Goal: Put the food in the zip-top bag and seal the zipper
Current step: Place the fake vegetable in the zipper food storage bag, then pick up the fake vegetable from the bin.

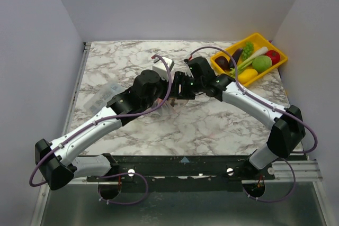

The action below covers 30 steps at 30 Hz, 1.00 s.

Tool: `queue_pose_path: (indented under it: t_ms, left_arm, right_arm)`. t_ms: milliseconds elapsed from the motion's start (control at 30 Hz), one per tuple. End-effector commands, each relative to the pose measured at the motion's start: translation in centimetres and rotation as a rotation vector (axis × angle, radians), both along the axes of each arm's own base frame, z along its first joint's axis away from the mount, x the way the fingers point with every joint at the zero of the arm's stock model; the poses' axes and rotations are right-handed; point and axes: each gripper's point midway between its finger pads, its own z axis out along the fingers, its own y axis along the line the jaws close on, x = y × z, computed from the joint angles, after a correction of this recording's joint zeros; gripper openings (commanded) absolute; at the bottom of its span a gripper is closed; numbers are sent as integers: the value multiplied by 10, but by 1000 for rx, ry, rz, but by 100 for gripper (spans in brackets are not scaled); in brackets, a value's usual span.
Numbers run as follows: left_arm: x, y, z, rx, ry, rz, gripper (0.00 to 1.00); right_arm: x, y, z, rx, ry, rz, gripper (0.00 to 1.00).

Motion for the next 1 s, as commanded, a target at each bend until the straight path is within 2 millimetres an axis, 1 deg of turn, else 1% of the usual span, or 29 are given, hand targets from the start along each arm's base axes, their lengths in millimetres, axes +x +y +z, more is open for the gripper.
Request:
queue_pose_path:
  t_ms: [0, 33, 167, 400, 567, 667, 767, 867, 967]
  left_arm:
    - [-6, -4, 14, -49, -20, -29, 0]
    - [-6, -4, 13, -47, -17, -31, 0]
    - [-6, -6, 14, -49, -12, -33, 0]
    - [-6, -4, 13, -45, -11, -26, 0]
    - [-7, -6, 11, -40, -2, -35, 0]
    - [-4, -4, 9, -25, -6, -20, 0]
    - [-4, -6, 7, -17, 4, -25, 0]
    - [-3, -5, 5, -15, 3, -19, 0]
    - [-3, -6, 6, -12, 6, -20, 0]
  right_arm:
    - [2, -3, -3, -13, -24, -25, 63]
    - [-1, -5, -2, -8, -22, -27, 63]
    - [-8, -16, 17, 0, -51, -42, 63]
    - [-10, -56, 35, -124, -127, -130, 61]
    - [-2, -99, 54, -214, -244, -277, 60]
    - [3, -125, 65, -266, -307, -375, 60]
    - [11, -158, 72, -311, -359, -496, 59]
    - [20, -189, 70, -321, -357, -603, 58]
    - [26, -214, 64, -303, -343, -682, 57]
